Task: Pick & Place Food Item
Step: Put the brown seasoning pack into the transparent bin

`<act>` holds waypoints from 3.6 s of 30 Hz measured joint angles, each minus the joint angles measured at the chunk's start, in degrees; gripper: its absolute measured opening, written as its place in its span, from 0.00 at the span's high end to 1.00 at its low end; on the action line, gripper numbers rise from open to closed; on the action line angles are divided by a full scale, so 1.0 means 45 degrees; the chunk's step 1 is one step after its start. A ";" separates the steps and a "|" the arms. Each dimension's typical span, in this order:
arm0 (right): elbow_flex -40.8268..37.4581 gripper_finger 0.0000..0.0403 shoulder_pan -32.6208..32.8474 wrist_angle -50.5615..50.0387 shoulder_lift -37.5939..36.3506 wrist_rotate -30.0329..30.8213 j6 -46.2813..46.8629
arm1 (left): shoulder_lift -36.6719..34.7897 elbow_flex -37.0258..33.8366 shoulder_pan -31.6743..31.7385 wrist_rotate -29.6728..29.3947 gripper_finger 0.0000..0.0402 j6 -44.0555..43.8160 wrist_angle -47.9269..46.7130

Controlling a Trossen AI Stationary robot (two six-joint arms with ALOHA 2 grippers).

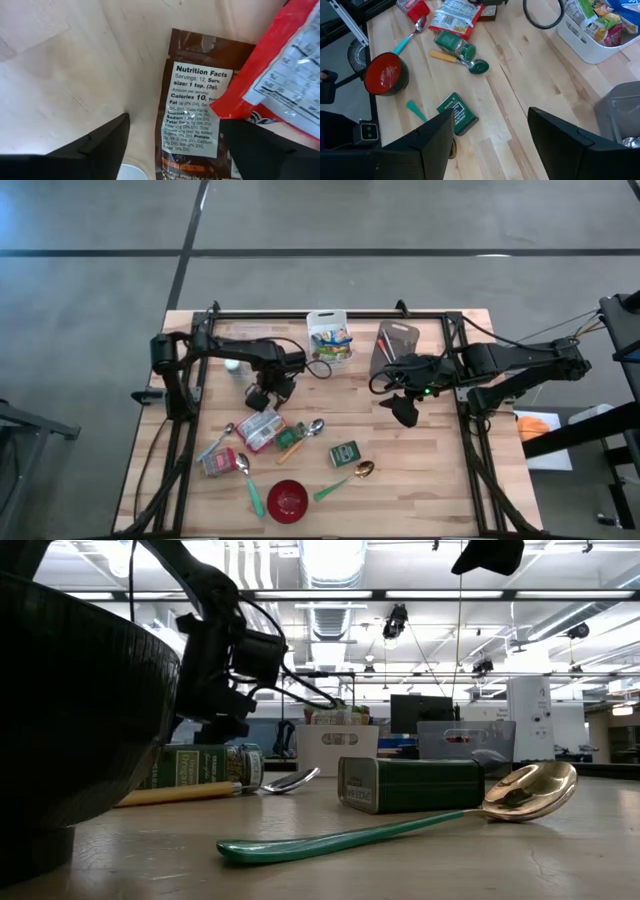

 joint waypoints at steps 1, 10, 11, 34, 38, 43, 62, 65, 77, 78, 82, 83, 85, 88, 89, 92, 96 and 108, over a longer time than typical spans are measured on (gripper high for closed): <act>0.0000 0.38 0.0000 0.0000 0.0000 0.0000 -0.0005 | -0.0004 -0.0056 -0.0052 -0.0191 0.25 -0.0002 0.0109; 0.0000 0.38 0.0000 -0.0015 0.0000 0.0000 -0.0044 | -0.0008 -0.0371 -0.0159 -0.0697 0.59 -0.0013 0.0934; 0.0000 0.38 0.0000 -0.0015 0.0000 0.0000 -0.0040 | -0.0008 -0.0371 -0.0159 -0.0697 0.64 -0.0013 0.0980; 0.0184 0.38 0.0000 0.0028 0.0005 0.0460 0.0741 | -0.1086 0.0314 -0.0135 0.0016 1.00 -0.4012 0.0810; 0.0345 0.38 -0.0005 0.0176 0.0000 0.0699 0.1059 | -0.1924 0.0349 -0.0135 -0.0037 1.00 -0.4605 0.0873; 0.0355 0.38 0.0000 0.1561 0.0002 0.0943 0.1370 | -0.2981 0.0352 -0.0120 -0.0086 1.00 -0.6129 0.0931; 0.0427 0.38 -0.0012 0.8199 0.2376 0.4813 0.1672 | -0.8045 0.0386 -0.0111 -0.0291 1.00 -1.3020 0.8478; 0.0618 0.38 -0.0130 0.8937 0.2684 0.5791 0.1669 | -0.8145 0.0469 -0.0115 -0.0319 1.00 -1.3561 0.9660; 0.3861 0.38 -0.0763 0.5488 0.4323 0.6416 0.1515 | -0.7466 0.0814 -0.0442 -0.0268 1.00 -1.4521 1.0431; 0.4160 0.38 -0.0796 0.5271 0.4506 0.6440 0.1515 | -0.7445 0.0814 -0.0474 -0.0265 1.00 -1.4563 1.0431; 0.5246 0.38 -0.0949 0.4230 0.5118 0.6441 0.1499 | -0.7402 0.0824 -0.0617 -0.0267 1.00 -1.4706 1.0664; 0.5479 0.38 -0.0972 0.4003 0.5279 0.6436 0.1494 | -0.7401 0.0824 -0.0664 -0.0265 1.00 -1.4706 1.0677; 0.5998 0.38 -0.1039 0.3653 0.5585 0.6425 0.1496 | -0.7391 0.0824 -0.0733 -0.0269 1.00 -1.4703 1.0907; 0.6733 0.38 -0.1128 0.2945 0.6047 0.6431 0.1393 | -0.7391 0.0824 -0.0803 -0.0265 1.00 -1.4701 1.1120; 0.6994 0.39 -0.1171 0.2774 0.6200 0.6431 0.1384 | -0.7391 0.0824 -0.0829 -0.0265 1.00 -1.4701 1.1116; 0.7638 0.44 -0.1262 0.2152 0.6537 0.6431 0.1338 | -0.7391 0.0824 -0.0871 -0.0227 1.00 -1.4696 1.1157; 0.8383 0.58 -0.1331 0.1675 0.6847 0.6465 0.0897 | -0.7391 0.0824 -0.0930 -0.0207 1.00 -1.4623 1.1156; 0.8151 0.96 -0.1365 0.1596 0.6742 0.6405 0.0665 | -0.7391 0.0877 -0.1019 -0.0213 1.00 -1.4560 1.1326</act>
